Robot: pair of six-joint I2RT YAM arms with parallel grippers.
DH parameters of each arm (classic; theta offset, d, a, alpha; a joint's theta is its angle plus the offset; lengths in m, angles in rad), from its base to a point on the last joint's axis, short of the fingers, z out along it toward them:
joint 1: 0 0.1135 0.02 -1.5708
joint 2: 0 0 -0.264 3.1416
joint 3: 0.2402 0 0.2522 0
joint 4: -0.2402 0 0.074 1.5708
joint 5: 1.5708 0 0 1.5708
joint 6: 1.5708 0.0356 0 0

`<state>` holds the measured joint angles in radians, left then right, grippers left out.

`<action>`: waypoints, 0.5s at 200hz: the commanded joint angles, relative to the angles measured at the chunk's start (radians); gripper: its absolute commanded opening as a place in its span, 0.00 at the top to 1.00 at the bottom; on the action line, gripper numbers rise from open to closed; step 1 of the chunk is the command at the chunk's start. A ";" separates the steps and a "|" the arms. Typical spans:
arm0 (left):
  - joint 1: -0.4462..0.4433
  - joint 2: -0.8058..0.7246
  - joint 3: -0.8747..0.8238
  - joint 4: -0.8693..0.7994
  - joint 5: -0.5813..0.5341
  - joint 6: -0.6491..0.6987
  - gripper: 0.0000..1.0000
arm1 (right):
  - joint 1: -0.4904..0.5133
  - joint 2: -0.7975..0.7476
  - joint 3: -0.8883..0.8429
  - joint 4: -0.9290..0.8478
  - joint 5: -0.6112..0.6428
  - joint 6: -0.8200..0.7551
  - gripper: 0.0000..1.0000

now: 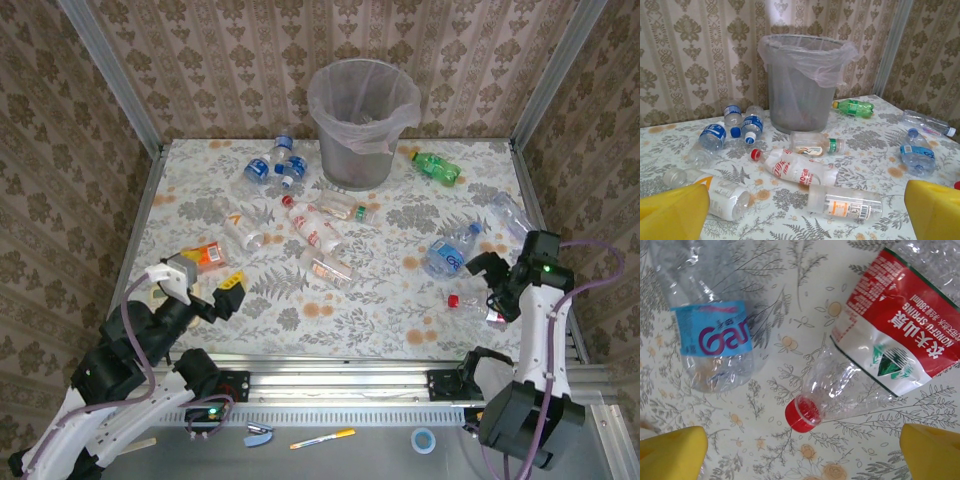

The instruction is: Throw the plastic bottles in the bin

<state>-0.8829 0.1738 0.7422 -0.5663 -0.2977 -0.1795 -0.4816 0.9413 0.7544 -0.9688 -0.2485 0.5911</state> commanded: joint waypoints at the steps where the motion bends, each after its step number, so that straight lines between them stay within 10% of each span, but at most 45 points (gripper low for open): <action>1: 0.002 -0.024 0.025 -0.013 -0.039 -0.020 0.00 | -0.049 0.028 -0.022 0.028 -0.078 0.000 0.00; 100: 0.000 -0.052 0.027 -0.030 -0.060 -0.034 0.00 | -0.142 0.261 -0.183 0.334 -0.109 0.098 0.03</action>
<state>-0.8829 0.1352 0.7422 -0.5861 -0.3378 -0.1905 -0.6022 1.1606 0.5922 -0.7300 -0.3485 0.6624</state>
